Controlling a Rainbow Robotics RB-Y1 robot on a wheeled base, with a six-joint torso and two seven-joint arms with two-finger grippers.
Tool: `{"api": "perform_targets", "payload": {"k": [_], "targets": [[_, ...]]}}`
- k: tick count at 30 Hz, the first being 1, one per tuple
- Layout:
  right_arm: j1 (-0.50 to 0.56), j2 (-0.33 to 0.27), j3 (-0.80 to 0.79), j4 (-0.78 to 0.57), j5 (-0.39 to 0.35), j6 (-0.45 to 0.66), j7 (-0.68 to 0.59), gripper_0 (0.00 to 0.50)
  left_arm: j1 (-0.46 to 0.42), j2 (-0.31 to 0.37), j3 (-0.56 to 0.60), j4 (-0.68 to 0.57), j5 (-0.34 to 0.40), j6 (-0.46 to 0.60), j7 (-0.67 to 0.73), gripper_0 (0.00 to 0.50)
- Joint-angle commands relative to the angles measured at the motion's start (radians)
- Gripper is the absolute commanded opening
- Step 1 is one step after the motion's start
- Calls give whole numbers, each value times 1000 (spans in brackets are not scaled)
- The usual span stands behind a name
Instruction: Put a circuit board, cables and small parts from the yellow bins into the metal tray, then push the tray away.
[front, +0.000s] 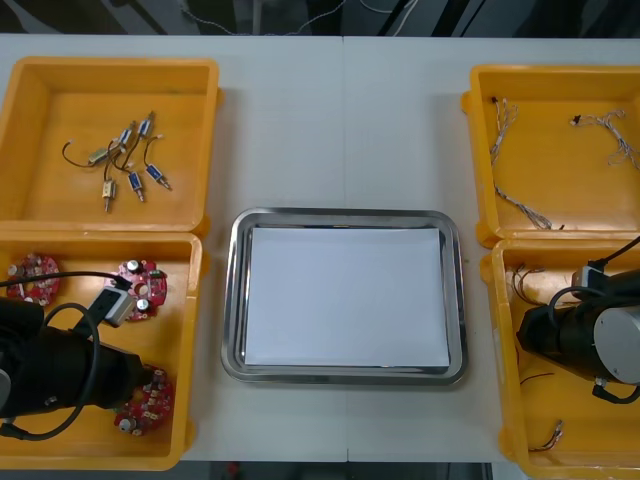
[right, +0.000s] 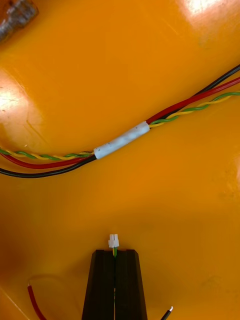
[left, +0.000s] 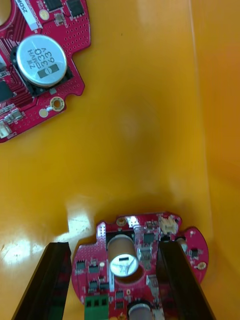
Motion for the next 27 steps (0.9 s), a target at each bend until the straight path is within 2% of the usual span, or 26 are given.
{"api": "perform_targets", "payload": {"k": [1, 6, 11, 16, 18, 19, 20, 21, 22, 23, 27], "targets": [[4, 14, -47, -46, -20, 26, -16, 0, 28, 41, -36, 32, -20, -53, -104, 500], [-5, 1, -88, -94, -48, 83, -13, 0, 30, 41, -36, 33, -22, -53, -113, 500], [-24, -19, -150, -112, -137, 124, -12, 0, 30, 41, -36, 32, -17, -53, -116, 500], [-31, -70, -199, -123, -217, 146, -9, 0, 30, 41, -36, 29, -11, -53, -116, 500], [-31, -93, -210, -131, -237, 152, -9, 0, 30, 41, -36, 24, -9, -53, -116, 391], [-31, -108, -219, -135, -252, 158, -12, 0, 30, 41, -36, 24, -9, -53, -116, 296], [-31, -122, -230, -140, -266, 169, -12, 0, 28, 41, -36, 23, -8, -53, -116, 174], [-33, -134, -242, -146, -277, 176, -15, 0, 28, 41, -36, 24, -6, -53, -116, 74], [-31, -141, -248, -147, -283, 181, -13, 0, 28, 42, -36, 24, -6, -53, -116, 23], [-33, -154, -262, -152, -297, 190, -12, 0, 27, 41, -36, 24, -5, -53, -116, 1], [-39, -188, -299, -160, -321, 227, -15, 0, 25, 41, -36, 23, 1, -53, -116, 0]]}}
